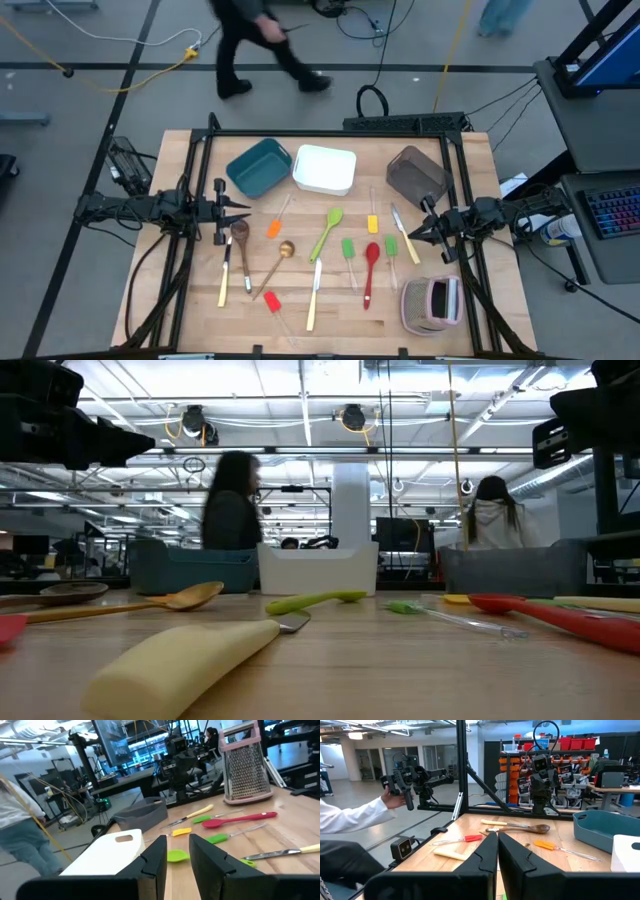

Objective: Pick & Place Kitchen Items
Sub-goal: Put the brown serving spoon into the blue bin

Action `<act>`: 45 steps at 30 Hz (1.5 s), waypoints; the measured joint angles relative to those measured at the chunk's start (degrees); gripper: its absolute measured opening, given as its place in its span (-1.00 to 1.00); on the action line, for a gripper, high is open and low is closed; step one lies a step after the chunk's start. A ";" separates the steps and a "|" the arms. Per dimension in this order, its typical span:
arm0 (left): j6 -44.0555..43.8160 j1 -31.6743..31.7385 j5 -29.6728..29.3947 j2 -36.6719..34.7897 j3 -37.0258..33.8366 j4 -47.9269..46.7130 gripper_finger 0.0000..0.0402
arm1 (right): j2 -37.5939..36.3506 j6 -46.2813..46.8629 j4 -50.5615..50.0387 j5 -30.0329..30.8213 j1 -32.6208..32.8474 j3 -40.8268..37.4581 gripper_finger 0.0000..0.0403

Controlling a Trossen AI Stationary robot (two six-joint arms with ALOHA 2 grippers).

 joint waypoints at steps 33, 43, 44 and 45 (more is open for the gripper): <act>-11.03 0.00 -0.98 0.00 0.01 7.17 -0.56 | 4.48 -5.20 8.22 16.74 0.00 0.00 -0.90; -16.73 -0.01 -1.09 0.00 0.02 6.95 -0.56 | 9.23 -13.10 14.95 16.45 -0.01 0.01 -0.71; -16.69 -0.01 -1.08 0.00 0.01 6.95 -0.56 | 9.78 -13.08 16.31 16.52 -0.01 0.00 -0.71; -16.32 -0.02 -1.09 0.00 0.02 6.95 -0.56 | 10.35 -13.03 17.90 16.51 -0.01 0.01 -0.70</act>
